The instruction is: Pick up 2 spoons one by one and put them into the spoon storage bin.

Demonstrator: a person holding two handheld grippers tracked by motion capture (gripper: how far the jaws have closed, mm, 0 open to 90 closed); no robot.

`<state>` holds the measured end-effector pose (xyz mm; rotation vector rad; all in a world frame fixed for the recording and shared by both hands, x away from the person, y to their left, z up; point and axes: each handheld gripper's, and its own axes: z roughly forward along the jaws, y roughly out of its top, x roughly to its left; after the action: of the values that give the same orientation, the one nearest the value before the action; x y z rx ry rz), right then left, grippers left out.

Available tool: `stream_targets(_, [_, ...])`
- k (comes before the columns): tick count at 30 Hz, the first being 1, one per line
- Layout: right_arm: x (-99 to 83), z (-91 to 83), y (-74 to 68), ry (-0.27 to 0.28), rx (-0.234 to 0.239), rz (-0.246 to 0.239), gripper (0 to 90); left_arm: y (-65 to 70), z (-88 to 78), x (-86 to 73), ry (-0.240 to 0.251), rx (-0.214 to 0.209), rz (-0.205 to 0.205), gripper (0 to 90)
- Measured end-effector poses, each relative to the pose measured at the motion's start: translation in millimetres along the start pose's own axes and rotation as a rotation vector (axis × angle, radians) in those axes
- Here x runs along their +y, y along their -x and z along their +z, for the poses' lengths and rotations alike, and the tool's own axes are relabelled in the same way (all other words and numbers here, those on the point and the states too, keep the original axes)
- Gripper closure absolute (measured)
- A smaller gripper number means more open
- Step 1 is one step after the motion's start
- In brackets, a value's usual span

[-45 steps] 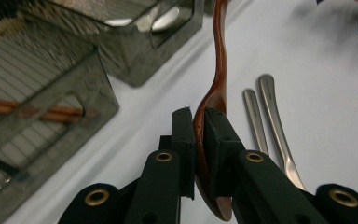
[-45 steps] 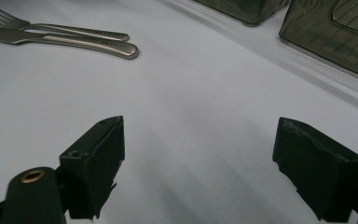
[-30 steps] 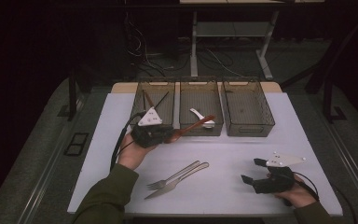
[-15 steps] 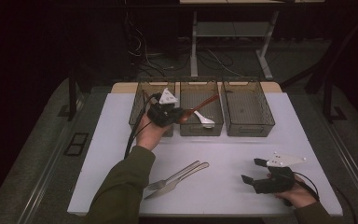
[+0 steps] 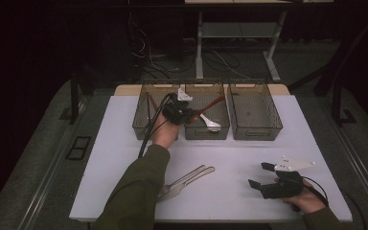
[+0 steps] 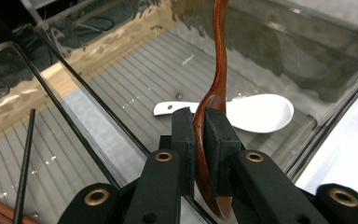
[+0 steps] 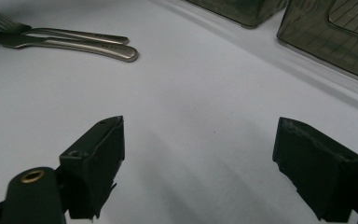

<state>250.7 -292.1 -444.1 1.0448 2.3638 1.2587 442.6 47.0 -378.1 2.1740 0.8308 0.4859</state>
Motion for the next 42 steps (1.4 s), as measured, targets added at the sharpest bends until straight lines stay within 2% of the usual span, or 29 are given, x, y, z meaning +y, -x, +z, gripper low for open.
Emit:
stream_targets(1, [0.0, 0.1, -0.1, 0.0, 0.0, 0.0, 16.2, -1.2, 1.0, -1.0, -0.014, -0.012, -0.004, 82.2])
stream_targets(3, [0.0, 0.1, -0.2, -0.001, 0.001, -0.002, 16.2, -1.6, 3.0, -3.1, 0.001, -0.014, -0.034, 80.4])
stream_targets(5, [0.0, 0.0, -0.4, -0.001, 0.001, 0.0, 16.2, -3.1, 3.4, -4.0, 0.009, -0.023, -0.049, 71.8])
stream_targets(12, [0.1, 0.5, -0.3, -0.001, 0.002, -0.001, 16.2, -3.2, -0.7, -2.4, 0.033, -0.052, -0.026, 62.8])
stream_targets(20, [0.0, 0.4, -0.5, -0.002, 0.002, -0.001, 16.2, 0.2, -8.7, -1.6, 0.066, -0.104, -0.032, 50.2])
stream_targets(22, [0.0, 0.2, 0.0, -0.001, 0.001, 0.0, 16.2, 0.1, -11.8, -1.9, 0.058, -0.117, -0.013, 48.2])
stream_targets(24, [-0.2, 0.2, 0.3, 0.0, 0.0, -0.001, 16.2, 1.2, -14.7, -3.1, 0.065, -0.136, -0.015, 46.3])
stream_targets(25, [-0.1, 0.1, 0.3, -0.001, 0.001, -0.002, 16.2, 3.1, -15.6, -3.5, 0.077, -0.146, -0.036, 45.1])
stream_targets(27, [0.0, 0.3, 0.2, -0.001, -0.001, -0.001, 16.2, 4.8, -19.8, -4.7, 0.077, -0.153, -0.015, 43.5])
stream_targets(29, [0.0, 0.6, 0.2, 0.0, -0.001, -0.003, 16.2, 7.7, -23.1, -6.4, 0.089, -0.161, -0.017, 42.0])
stream_targets(30, [0.1, 0.6, 0.3, 0.0, 0.0, -0.004, 16.2, 8.2, -25.7, -7.3, 0.084, -0.168, -0.006, 41.3])
stream_targets(37, [0.2, 0.7, 0.6, 0.0, -0.001, 0.005, 16.2, 15.1, -42.7, -17.8, 0.108, -0.203, -0.015, 36.9])
stream_targets(38, [0.2, 0.8, 0.6, 0.001, 0.0, 0.005, 16.2, 15.6, -45.5, -19.5, 0.104, -0.206, -0.001, 36.5])
stream_targets(41, [-0.1, 1.3, 0.8, -0.003, 0.0, -0.003, 16.2, 19.1, -52.2, -25.0, 0.116, -0.212, -0.003, 35.3])
stream_targets(42, [0.1, 1.4, 0.8, -0.002, 0.0, -0.002, 16.2, 19.5, -54.9, -26.9, 0.108, -0.212, 0.011, 35.3])
